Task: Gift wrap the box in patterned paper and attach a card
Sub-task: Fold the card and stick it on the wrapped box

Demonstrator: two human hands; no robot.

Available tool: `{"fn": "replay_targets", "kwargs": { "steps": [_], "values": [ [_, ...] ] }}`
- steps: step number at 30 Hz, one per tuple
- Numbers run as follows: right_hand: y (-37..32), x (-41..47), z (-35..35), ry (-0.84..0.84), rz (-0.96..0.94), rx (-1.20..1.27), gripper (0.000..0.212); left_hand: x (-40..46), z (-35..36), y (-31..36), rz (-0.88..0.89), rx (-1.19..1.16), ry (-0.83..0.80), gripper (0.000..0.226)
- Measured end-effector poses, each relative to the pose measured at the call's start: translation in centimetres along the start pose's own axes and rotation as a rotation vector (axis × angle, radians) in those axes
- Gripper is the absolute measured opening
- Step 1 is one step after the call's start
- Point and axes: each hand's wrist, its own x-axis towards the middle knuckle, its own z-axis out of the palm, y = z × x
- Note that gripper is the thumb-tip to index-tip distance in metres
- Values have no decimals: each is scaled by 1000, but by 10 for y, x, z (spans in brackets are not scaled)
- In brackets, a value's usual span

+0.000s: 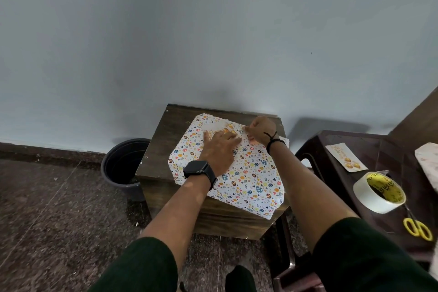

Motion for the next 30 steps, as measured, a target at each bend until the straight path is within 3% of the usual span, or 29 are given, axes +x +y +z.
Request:
{"fn": "replay_targets", "kwargs": {
  "steps": [4,7,12,18,26,30],
  "values": [
    [4,-12,2,93,-2,130,36,-2,0,0,1,38,22,55],
    [12,-26,8,158,5,277,13,-3,0,-2,4,57,28,59],
    [19,-55,2,55,-79,295,20,-3,-1,-3,9,77,13,60],
    [61,-79,-47,20,-44,315,12,1,5,-7,40,90,23,39],
    [147,-104,-159,419,148,108,13,5,15,-12,64,82,26,40],
    [186,-114,-194,482,272,-32,13,7,16,-13,88,68,31,40]
  ]
}}
